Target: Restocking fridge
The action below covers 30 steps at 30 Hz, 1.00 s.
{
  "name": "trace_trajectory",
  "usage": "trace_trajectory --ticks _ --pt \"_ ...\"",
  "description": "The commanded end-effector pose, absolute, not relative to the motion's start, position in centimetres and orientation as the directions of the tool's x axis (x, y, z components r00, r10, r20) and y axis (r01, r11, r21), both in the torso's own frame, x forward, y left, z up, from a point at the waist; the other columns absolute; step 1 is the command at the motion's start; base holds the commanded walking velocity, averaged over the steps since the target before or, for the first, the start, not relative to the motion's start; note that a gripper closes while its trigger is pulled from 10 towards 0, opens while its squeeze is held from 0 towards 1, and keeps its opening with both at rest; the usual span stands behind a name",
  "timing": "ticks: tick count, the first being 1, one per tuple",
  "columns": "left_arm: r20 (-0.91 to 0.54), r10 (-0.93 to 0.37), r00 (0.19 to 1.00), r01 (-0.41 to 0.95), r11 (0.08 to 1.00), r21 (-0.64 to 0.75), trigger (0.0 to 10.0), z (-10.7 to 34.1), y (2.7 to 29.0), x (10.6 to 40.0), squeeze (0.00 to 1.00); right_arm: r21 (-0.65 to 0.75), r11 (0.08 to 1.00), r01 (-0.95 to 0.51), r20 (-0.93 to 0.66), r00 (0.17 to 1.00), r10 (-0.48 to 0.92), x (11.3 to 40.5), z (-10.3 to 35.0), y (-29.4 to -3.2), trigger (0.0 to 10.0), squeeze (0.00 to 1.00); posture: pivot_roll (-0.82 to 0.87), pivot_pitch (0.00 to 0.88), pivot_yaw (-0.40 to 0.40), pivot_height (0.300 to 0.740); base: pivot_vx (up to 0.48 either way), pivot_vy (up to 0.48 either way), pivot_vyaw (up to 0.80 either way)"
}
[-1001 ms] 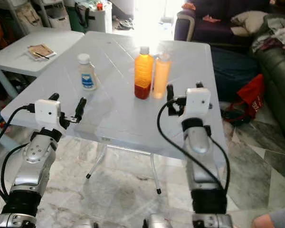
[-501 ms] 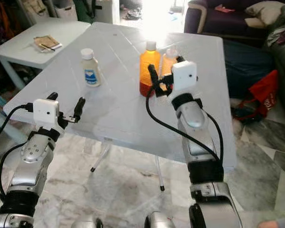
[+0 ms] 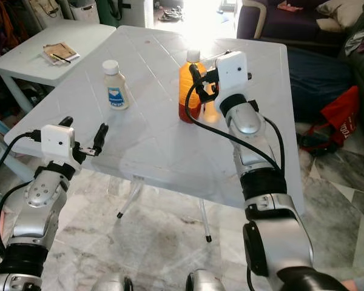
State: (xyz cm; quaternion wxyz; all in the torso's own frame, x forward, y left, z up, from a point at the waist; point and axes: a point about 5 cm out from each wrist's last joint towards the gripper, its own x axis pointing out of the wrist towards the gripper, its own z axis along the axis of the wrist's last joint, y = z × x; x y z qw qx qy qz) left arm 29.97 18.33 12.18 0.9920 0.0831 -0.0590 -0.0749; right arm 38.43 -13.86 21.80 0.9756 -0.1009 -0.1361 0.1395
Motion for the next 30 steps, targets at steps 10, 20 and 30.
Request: trace_trajectory --ticks 10,20,30 --pt "0.107 -0.165 0.980 0.140 0.968 0.209 10.0 13.0 19.0 30.0 0.00 -0.211 0.925 -0.315 0.268 0.892 0.365 39.3 23.2 -12.9 10.0 0.00 0.03 0.081 0.034 0.740 0.000 0.000 0.00" --pt "0.105 -0.151 0.983 0.125 0.967 0.221 10.0 13.0 19.6 29.5 0.00 -0.213 0.916 -0.341 0.260 0.884 0.389 39.7 23.3 -12.5 10.0 0.00 0.06 0.086 0.029 0.740 0.000 0.000 0.00" --pt "0.097 -0.122 0.988 0.094 0.964 0.247 10.0 13.4 20.8 28.5 0.00 -0.176 0.924 -0.339 0.258 0.890 0.375 40.5 23.8 -13.1 10.0 0.00 0.13 0.092 0.026 0.740 0.000 0.000 0.00"
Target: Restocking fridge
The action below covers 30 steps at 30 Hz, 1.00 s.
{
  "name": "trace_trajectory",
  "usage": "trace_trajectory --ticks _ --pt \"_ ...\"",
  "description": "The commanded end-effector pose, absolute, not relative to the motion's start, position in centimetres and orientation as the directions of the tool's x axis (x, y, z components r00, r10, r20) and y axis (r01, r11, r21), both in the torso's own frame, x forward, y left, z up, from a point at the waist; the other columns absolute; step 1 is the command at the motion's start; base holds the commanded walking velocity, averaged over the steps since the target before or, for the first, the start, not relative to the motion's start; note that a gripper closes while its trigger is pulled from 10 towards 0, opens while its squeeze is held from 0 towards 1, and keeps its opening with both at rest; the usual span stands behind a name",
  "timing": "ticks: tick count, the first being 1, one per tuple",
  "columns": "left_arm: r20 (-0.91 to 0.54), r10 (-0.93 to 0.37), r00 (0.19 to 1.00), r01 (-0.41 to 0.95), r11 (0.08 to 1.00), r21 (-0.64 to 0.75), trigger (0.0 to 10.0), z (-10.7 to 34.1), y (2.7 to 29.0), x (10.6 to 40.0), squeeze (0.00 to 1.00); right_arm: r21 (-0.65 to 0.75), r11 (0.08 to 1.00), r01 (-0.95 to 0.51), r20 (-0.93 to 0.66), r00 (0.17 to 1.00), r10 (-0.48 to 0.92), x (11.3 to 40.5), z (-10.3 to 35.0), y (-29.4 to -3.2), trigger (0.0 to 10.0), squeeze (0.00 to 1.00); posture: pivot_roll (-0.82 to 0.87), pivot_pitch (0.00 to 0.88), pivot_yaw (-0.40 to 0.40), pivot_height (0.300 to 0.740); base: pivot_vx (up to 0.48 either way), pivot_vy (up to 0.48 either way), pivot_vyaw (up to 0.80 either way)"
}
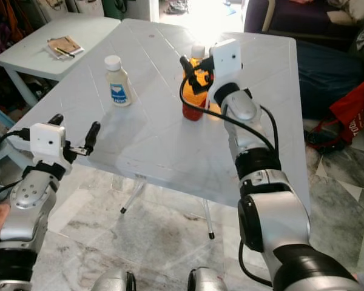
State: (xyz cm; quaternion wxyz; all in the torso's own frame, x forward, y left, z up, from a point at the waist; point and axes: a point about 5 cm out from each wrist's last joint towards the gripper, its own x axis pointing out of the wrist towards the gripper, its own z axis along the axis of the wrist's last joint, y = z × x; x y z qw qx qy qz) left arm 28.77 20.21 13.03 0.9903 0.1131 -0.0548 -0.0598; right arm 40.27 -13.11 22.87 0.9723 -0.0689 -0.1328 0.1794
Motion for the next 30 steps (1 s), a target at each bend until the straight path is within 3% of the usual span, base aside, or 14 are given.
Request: trace_trajectory --ticks 1,5,6,7,8,21,30 --pt "0.094 -0.120 0.988 0.093 0.963 0.254 10.0 13.5 21.1 28.4 0.00 -0.161 0.920 -0.358 0.260 0.883 0.390 40.6 24.1 -12.8 10.0 0.00 0.13 0.097 0.028 0.740 0.000 0.000 0.00" --pt "0.090 -0.118 0.989 0.091 0.961 0.260 10.0 13.6 21.4 28.1 0.00 -0.158 0.908 -0.388 0.261 0.871 0.417 40.7 24.4 -12.4 9.6 0.00 0.14 0.107 0.030 0.740 0.000 0.000 0.00" --pt "0.088 -0.117 0.989 0.090 0.961 0.261 10.0 13.6 21.4 28.0 0.00 -0.155 0.904 -0.398 0.261 0.866 0.426 40.7 24.5 -12.2 8.1 0.00 0.14 0.109 0.030 0.740 0.000 0.000 0.00" --pt "0.085 -0.117 0.989 0.091 0.961 0.262 10.0 13.5 21.4 28.0 0.00 -0.157 0.901 -0.405 0.260 0.863 0.434 40.8 24.6 -12.0 2.5 0.00 0.14 0.110 0.030 0.740 0.000 0.000 0.00" --pt "0.083 -0.117 0.990 0.092 0.960 0.264 10.0 13.5 21.4 27.9 0.00 -0.161 0.897 -0.411 0.259 0.860 0.440 40.8 24.7 -11.8 0.0 0.00 0.14 0.111 0.029 0.740 0.000 0.000 0.00" --pt "0.069 -0.117 0.991 0.095 0.961 0.260 10.0 13.4 21.2 27.5 0.00 -0.184 0.877 -0.444 0.224 0.850 0.477 41.0 24.7 -11.0 0.0 0.00 0.14 0.122 0.020 0.740 0.000 0.000 0.00" --pt "0.062 -0.114 0.992 0.095 0.962 0.255 10.0 13.4 21.1 27.7 0.00 -0.160 0.903 -0.398 0.209 0.881 0.425 41.2 24.3 -11.7 0.0 0.00 0.13 0.124 0.015 0.740 0.000 0.000 0.00"
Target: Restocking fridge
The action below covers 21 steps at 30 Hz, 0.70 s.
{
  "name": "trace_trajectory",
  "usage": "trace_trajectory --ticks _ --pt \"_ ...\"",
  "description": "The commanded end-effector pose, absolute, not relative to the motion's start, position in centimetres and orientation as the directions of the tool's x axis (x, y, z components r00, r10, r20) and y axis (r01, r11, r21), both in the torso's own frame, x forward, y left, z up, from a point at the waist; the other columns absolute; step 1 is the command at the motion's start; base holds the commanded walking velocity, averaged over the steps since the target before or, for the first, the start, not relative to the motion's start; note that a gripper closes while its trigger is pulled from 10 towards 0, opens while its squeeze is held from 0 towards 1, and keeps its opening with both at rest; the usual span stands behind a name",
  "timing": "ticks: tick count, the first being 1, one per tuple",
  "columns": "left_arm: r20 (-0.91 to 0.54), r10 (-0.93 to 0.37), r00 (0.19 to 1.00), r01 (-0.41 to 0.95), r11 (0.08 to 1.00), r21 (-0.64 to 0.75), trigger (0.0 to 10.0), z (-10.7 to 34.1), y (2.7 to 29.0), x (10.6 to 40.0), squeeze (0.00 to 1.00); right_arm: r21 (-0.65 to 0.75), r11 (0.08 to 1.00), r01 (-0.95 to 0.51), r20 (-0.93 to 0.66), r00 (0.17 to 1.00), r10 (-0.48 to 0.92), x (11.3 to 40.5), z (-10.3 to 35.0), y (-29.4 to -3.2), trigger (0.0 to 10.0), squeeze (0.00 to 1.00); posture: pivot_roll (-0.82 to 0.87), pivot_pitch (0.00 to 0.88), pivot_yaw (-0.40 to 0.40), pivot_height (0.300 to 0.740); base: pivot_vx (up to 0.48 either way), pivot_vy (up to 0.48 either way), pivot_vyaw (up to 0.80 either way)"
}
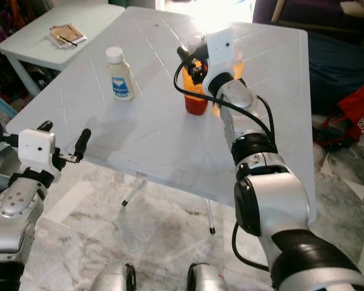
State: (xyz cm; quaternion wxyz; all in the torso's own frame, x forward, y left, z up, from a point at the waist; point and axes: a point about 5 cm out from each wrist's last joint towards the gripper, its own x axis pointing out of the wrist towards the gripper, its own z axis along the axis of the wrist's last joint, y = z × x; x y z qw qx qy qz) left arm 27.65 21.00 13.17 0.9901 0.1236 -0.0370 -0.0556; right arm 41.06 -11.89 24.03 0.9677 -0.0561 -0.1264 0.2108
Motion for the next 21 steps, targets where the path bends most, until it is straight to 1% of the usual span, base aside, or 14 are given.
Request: trace_trajectory --ticks 1,14,15,17,18,19,21 --pt "0.062 -0.114 0.992 0.095 0.963 0.254 10.0 13.3 21.0 27.7 0.00 -0.159 0.904 -0.397 0.208 0.882 0.423 41.2 24.2 -11.7 0.0 0.00 0.12 0.123 0.014 0.740 0.000 0.000 0.00" --pt "0.073 -0.117 0.990 0.098 0.969 0.229 10.0 13.1 20.1 28.5 0.00 -0.149 0.905 -0.397 0.225 0.878 0.423 41.1 24.6 -12.2 0.0 0.00 0.10 0.089 -0.002 0.740 0.000 0.000 0.00" --pt "0.068 -0.118 0.991 0.101 0.972 0.213 10.0 12.9 19.9 28.6 0.00 -0.131 0.919 -0.372 0.255 0.883 0.394 41.1 24.7 -12.3 0.0 0.00 0.08 0.078 -0.004 0.740 0.000 0.000 0.00" --pt "0.059 -0.123 0.991 0.110 0.974 0.197 10.0 12.7 19.8 28.6 0.00 -0.116 0.924 -0.363 0.266 0.885 0.381 41.0 24.7 -12.2 0.0 0.00 0.07 0.071 -0.005 0.740 0.000 0.000 0.00" --pt "0.020 -0.135 0.991 0.129 0.974 0.185 10.0 11.8 19.2 28.8 0.00 -0.133 0.910 -0.392 0.306 0.857 0.414 40.3 24.6 -11.5 0.0 0.00 0.04 0.054 -0.010 0.740 0.000 0.000 0.00" --pt "0.012 -0.136 0.991 0.132 0.973 0.188 10.0 11.6 19.1 28.8 0.00 -0.142 0.905 -0.401 0.315 0.849 0.425 40.1 24.5 -11.3 0.0 0.00 0.04 0.054 -0.010 0.740 0.000 0.000 0.00" --pt "0.000 -0.109 0.994 0.107 0.976 0.189 10.0 11.2 19.0 29.1 0.00 -0.142 0.896 -0.422 0.343 0.828 0.444 39.2 24.4 -10.9 0.0 0.00 0.02 0.038 -0.012 0.740 0.000 0.000 0.00"
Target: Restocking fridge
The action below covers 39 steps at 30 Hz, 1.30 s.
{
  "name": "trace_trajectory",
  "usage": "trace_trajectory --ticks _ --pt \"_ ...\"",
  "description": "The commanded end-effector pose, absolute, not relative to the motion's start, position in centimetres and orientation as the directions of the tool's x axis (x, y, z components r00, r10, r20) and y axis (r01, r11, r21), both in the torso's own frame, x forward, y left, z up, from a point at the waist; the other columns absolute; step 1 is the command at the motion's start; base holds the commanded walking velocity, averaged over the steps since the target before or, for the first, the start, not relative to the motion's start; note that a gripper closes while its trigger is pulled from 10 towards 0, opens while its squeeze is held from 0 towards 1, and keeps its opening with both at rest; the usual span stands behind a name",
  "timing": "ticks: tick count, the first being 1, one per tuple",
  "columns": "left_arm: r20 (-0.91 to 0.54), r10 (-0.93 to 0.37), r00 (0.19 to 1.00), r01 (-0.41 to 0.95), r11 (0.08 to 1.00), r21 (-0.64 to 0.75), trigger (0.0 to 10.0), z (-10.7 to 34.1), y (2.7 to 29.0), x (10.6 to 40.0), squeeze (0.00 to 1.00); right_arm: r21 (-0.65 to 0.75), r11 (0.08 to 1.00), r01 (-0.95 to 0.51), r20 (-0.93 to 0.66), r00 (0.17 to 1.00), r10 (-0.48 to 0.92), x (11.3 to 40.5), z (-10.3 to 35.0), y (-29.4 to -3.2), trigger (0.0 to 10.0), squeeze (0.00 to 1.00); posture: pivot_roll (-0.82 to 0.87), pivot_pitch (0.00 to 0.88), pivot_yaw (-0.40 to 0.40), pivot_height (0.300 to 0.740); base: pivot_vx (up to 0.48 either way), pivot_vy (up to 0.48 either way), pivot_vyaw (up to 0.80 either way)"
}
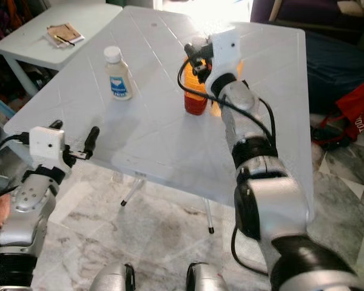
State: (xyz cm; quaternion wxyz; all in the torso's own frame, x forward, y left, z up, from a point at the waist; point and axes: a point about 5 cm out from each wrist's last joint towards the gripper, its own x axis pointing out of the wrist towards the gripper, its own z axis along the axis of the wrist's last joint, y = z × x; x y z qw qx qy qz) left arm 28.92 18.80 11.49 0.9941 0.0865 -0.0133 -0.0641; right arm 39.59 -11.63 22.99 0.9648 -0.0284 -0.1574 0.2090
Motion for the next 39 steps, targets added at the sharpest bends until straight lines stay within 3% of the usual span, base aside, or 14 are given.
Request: trace_trajectory --ticks 1,4,5,6,8,20,39 --pt "0.000 -0.094 0.996 0.092 0.978 0.188 10.0 11.1 18.9 29.2 0.00 -0.136 0.893 -0.429 0.355 0.821 0.448 38.7 24.3 -10.9 0.0 0.00 0.01 0.035 -0.013 0.740 0.000 0.000 0.00" --pt "0.009 -0.075 0.997 0.072 0.981 0.178 10.0 11.1 18.6 29.6 0.00 -0.108 0.893 -0.437 0.380 0.812 0.443 37.7 24.2 -11.0 0.0 0.00 0.00 0.022 -0.018 0.740 0.000 0.000 0.00" --pt "0.019 -0.070 0.997 0.066 0.983 0.170 10.0 11.3 18.5 29.8 0.00 -0.094 0.898 -0.430 0.394 0.812 0.430 36.9 24.0 -11.1 5.3 0.00 0.00 0.013 -0.022 0.740 0.000 0.000 0.00" --pt "0.026 -0.067 0.997 0.062 0.984 0.165 10.0 11.4 18.4 30.0 0.00 -0.084 0.901 -0.425 0.403 0.813 0.421 36.3 23.9 -11.1 9.8 0.00 -0.01 0.010 -0.023 0.740 0.000 0.000 0.00" --pt "0.034 -0.052 0.998 0.046 0.987 0.156 10.0 11.5 18.5 30.3 0.00 -0.063 0.918 -0.392 0.431 0.819 0.379 34.0 23.8 -11.0 10.0 0.00 -0.01 0.000 -0.029 0.740 0.000 0.000 0.00" --pt "0.033 -0.041 0.999 0.035 0.987 0.156 10.0 11.0 18.5 30.8 0.00 0.007 0.963 -0.271 0.450 0.860 0.239 30.8 24.6 -11.1 10.0 0.00 -0.04 0.000 -0.039 0.740 -0.097 0.000 0.00" --pt "0.027 -0.035 0.999 0.030 0.987 0.161 10.0 10.3 18.5 30.3 0.00 0.003 0.972 -0.233 0.370 0.904 0.215 30.0 24.1 -10.9 10.0 0.00 -0.03 0.000 -0.052 0.740 -0.298 0.000 0.00"
